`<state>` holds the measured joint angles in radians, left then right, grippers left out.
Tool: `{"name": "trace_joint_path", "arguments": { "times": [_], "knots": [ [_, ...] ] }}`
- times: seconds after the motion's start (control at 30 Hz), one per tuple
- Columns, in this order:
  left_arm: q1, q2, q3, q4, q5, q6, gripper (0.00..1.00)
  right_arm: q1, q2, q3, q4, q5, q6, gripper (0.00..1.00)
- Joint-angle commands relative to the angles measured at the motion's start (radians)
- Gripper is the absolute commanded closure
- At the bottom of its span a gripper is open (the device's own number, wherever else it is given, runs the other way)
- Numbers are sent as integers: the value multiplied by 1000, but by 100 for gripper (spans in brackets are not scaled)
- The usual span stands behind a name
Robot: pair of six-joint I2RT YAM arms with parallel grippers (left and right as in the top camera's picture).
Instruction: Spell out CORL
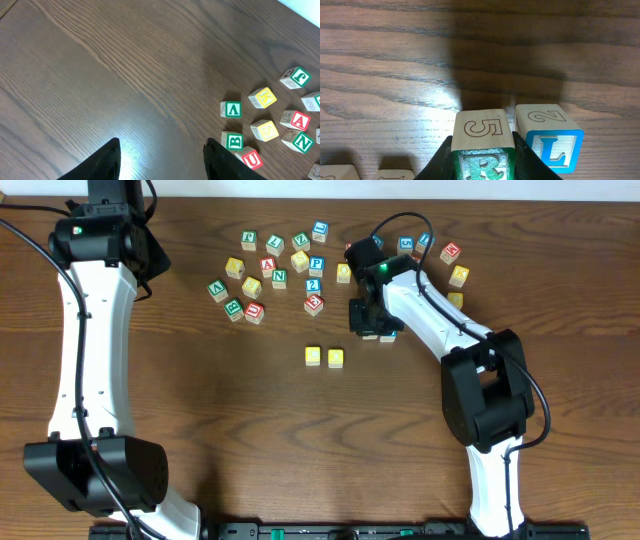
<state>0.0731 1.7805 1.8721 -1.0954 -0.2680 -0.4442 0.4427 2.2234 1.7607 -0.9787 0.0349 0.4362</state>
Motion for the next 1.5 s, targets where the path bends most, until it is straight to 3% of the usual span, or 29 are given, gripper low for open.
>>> {"name": "trace_joint_path", "arguments": {
  "times": [0.0, 0.27, 0.47, 0.77, 1.0, 1.2, 1.37, 1.47],
  "knots": [
    [0, 13, -11, -3, -14, 6, 47, 0, -19, 19, -14, 24, 32, 77],
    [0, 13, -11, -4, -14, 6, 47, 3, -19, 19, -24, 26, 57, 72],
    [0, 13, -11, -4, -13, 6, 47, 3, -18, 19, -19, 27, 57, 61],
    [0, 13, -11, -3, -14, 6, 47, 3, -20, 40, 5, 23, 20, 62],
    [0, 13, -12, -3, -14, 6, 47, 6, -21, 128, -125, 13, -27, 62],
    [0, 13, -12, -3, -14, 6, 47, 39, -21, 138, -130, -187, -130, 61],
    [1, 13, -12, -4, -14, 6, 47, 87, -19, 131, -128, -189, -93, 59],
    [1, 13, -11, -3, -14, 6, 47, 115, -19, 103, -101, -145, 6, 58]
  ]
}}
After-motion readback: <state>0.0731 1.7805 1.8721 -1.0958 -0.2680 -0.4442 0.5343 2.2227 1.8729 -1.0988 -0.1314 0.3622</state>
